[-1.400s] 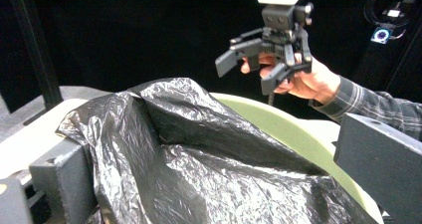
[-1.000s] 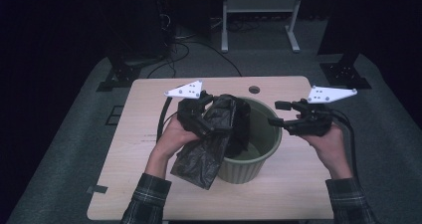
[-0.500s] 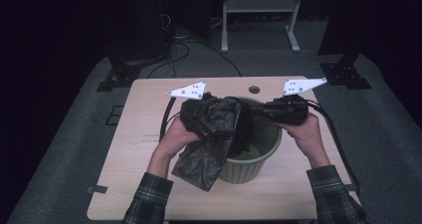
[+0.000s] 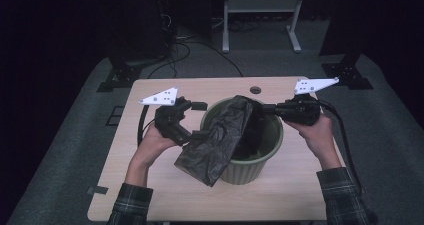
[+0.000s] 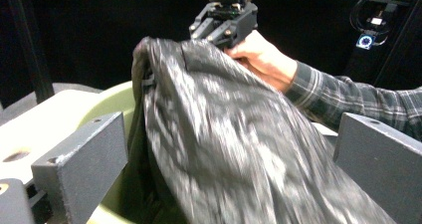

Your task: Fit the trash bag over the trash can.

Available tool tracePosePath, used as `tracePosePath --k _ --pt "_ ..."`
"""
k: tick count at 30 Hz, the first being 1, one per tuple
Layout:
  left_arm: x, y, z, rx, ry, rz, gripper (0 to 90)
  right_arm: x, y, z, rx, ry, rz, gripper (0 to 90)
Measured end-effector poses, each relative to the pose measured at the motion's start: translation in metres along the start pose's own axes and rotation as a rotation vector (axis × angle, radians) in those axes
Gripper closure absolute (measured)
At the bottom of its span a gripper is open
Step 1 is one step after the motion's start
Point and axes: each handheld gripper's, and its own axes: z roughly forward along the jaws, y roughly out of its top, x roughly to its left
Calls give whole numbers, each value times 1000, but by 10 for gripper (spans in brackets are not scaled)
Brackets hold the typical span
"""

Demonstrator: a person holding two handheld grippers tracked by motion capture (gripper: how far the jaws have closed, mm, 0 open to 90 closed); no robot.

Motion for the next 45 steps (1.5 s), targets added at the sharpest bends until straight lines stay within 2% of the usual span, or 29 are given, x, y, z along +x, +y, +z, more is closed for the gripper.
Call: tracePosePath --k 4,9,13,16,19,20,21,24,25,27,28,29,31,32,33,36,41,45 --pt "-7 -11 -15 -33 -11 -10 25 -3 -1 -1 0 -10 11 898" --pt "-18 -25 -31 -29 4 -18 38 -5 -2 1 9 -23 17 897" --pt "-23 -35 -40 -40 -20 -37 93 -5 -2 2 11 -26 18 891" --pt "-23 -41 -39 -37 -89 -41 251 -5 -3 2 9 -29 22 883" --pt "-25 -45 -33 -4 -131 -9 487 -5 -3 2 6 -31 22 883" --pt "-25 -45 -33 -4 -131 -9 581 -5 -3 2 6 -31 22 883" --pt "-25 -45 -30 14 -134 -9 630 -4 -4 2 7 -30 24 884" --pt "-25 -43 -28 6 -144 9 816 -4 -4 3 7 -28 24 883" --pt "-24 -40 -27 -3 -120 24 863 -4 -4 2 6 -30 22 877" --pt "-22 -34 -28 -40 -93 26 886 -4 -4 2 3 -35 24 794" --pt "-22 -34 -28 -40 -93 26 890 -4 -4 2 3 -35 24 794" --pt "-17 -28 -30 -65 -60 20 891 -4 -3 0 -4 -40 33 706" --pt "-11 -21 -30 -92 -41 22 891 -4 -2 -5 -20 -53 40 630" --pt "-11 -21 -30 -92 -41 22 891 -4 -1 -8 -29 -53 38 618" --pt "-6 -13 -28 -94 -20 24 891 -3 0 -11 -38 -58 33 581" --pt "2 -4 -23 -70 23 23 891 0 4 -20 -58 -68 28 539" --pt "9 2 -18 -66 28 14 891 7 12 -31 -84 -78 0 507" --pt "4 4 -17 -58 4 24 890 9 21 -31 -102 -75 -13 500"
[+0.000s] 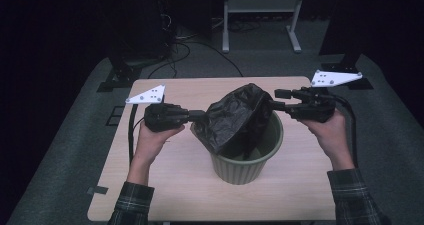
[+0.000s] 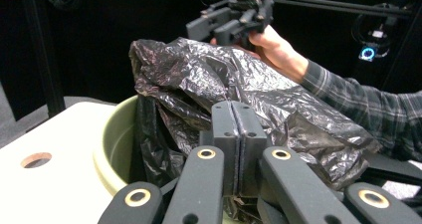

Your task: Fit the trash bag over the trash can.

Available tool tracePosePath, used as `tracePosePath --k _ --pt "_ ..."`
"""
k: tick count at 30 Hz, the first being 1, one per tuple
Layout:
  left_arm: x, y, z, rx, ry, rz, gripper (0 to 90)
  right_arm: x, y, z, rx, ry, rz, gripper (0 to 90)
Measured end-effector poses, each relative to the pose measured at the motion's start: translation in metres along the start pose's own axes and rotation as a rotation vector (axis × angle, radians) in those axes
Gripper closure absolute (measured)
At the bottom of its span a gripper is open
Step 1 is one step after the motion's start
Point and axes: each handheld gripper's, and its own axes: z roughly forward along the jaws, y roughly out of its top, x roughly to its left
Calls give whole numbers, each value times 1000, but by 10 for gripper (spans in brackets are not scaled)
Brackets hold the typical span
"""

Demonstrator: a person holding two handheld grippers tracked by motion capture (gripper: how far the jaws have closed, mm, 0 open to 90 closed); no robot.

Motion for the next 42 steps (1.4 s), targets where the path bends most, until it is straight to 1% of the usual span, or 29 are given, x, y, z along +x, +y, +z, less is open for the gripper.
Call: tracePosePath --k 3,5,6,8,9,12,14,15,16,17,18,19,20,22,23,24,25,26,28,29,30,31,32,33,35,36,38,39,42 --pt "-6 1 -5 -3 -12 13 890 -6 4 15 27 -6 4 496" --pt "-10 2 -9 -9 -14 22 891 -8 4 19 36 -3 9 498" --pt "-12 2 -14 -22 -28 25 890 -11 2 30 51 6 21 553" --pt "-13 3 -17 -27 -26 28 891 -12 1 34 54 9 20 572" --pt "-14 3 -18 -32 -29 28 891 -13 0 40 67 21 26 668" --pt "-15 4 -21 -35 -30 35 891 -12 -4 51 107 53 9 818" --pt "-16 5 -22 -39 -30 39 891 -8 -6 56 141 82 0 882" --pt "-15 6 -21 -44 -31 39 891 -5 -7 59 156 92 -7 896" --pt "-15 7 -19 -52 -32 41 890 0 -9 64 206 111 -25 900" --pt "-15 7 -19 -52 -32 41 890 0 -9 64 206 111 -25 900" --pt "-13 7 -14 -60 -37 39 890 4 -12 69 258 135 -39 900" --pt "-13 7 -14 -60 -37 39 890 4 -12 69 258 135 -39 900" --pt "-12 7 -8 -58 -48 38 890 11 -15 73 307 163 -53 898" --pt "-12 7 -5 -56 -52 36 891 13 -16 74 317 167 -63 881" --pt "-12 6 -4 -53 -53 35 891 15 -16 73 318 169 -68 817" --pt "-11 4 -2 -52 -59 33 891 16 -16 68 297 156 -72 711" --pt "-11 4 -2 -52 -59 33 891 16 -16 68 297 156 -72 711" --pt "-11 2 -1 -53 -59 23 891 15 -13 60 255 142 -74 638" --pt "-11 1 -1 -48 -60 21 891 15 -12 57 243 142 -71 630" --pt "-10 -1 0 -41 -63 14 890 13 -8 48 196 124 -71 597" --pt "-10 -1 0 -41 -63 14 891 13 -8 48 196 124 -71 597" --pt "-10 -2 0 -40 -65 11 891 12 -6 43 168 130 -65 597" --pt "-10 -3 1 -36 -67 13 891 10 0 35 116 119 -61 592" --pt "-10 -4 1 -38 -72 8 891 10 0 35 116 119 -61 591" --pt "-11 -5 3 -37 -78 6 890 7 5 32 76 104 -58 591" --pt "-11 -6 3 -37 -81 8 891 5 7 33 70 89 -55 591" --pt "-12 -6 3 -39 -84 10 890 -4 7 44 84 69 -36 615" --pt "-12 -5 3 -46 -85 11 890 -4 7 44 84 69 -36 615" --pt "-11 -1 1 -69 -82 16 890 -5 1 59 132 79 -44 635"
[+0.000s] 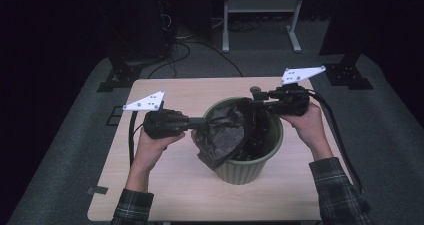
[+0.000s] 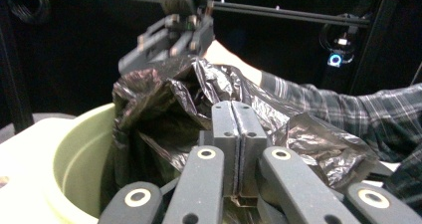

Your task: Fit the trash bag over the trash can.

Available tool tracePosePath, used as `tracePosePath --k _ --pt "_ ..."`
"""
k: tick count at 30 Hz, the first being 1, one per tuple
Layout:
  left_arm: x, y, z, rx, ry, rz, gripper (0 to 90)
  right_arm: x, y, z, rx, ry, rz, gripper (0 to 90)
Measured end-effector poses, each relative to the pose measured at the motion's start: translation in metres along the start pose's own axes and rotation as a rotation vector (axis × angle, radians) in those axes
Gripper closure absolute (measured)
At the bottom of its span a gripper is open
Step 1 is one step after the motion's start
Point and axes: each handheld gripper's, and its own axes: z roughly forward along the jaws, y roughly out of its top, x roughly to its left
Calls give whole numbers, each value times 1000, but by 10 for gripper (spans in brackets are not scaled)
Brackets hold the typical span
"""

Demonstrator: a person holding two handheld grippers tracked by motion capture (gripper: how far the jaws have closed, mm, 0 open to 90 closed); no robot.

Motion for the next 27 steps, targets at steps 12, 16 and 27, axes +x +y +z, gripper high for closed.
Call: tracePosePath --k 12,16,27 --pt "30 22 34 -89 0 -5 891 11 -7 21 89 70 -29 656" --pt "40 21 50 -72 14 -25 891 17 -8 22 103 96 -41 656" --pt "45 13 55 -5 80 -59 891 12 -17 -5 33 77 -2 597"
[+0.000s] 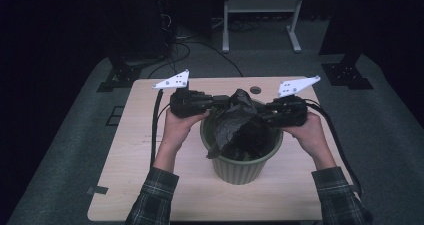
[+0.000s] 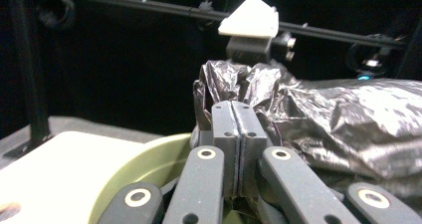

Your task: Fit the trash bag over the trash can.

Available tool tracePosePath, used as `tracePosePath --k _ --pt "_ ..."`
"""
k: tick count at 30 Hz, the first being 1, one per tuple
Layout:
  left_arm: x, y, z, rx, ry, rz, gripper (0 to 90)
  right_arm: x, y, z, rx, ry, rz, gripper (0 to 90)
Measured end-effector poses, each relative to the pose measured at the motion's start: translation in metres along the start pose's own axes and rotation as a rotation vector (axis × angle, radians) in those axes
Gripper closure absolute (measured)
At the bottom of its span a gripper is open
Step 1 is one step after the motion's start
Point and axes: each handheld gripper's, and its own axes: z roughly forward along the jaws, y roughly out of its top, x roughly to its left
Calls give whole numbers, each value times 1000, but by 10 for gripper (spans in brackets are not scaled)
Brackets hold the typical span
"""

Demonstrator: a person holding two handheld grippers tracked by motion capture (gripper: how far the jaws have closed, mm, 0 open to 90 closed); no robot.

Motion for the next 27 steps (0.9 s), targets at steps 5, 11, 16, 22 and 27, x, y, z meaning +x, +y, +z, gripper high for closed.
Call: tracePosePath --k 5,11,16,22,27 --pt "5 -1 3 36 33 -17 891 0 0 -22 -70 -3 23 556" --pt "6 0 8 85 39 5 890 8 15 -36 -144 17 10 461" --pt "7 1 10 98 60 3 890 21 30 -33 -196 98 -7 410" --pt "5 11 11 72 49 13 890 27 29 -11 -126 101 -24 532" --pt "0 19 11 43 24 14 840 27 23 4 -34 71 -38 865"
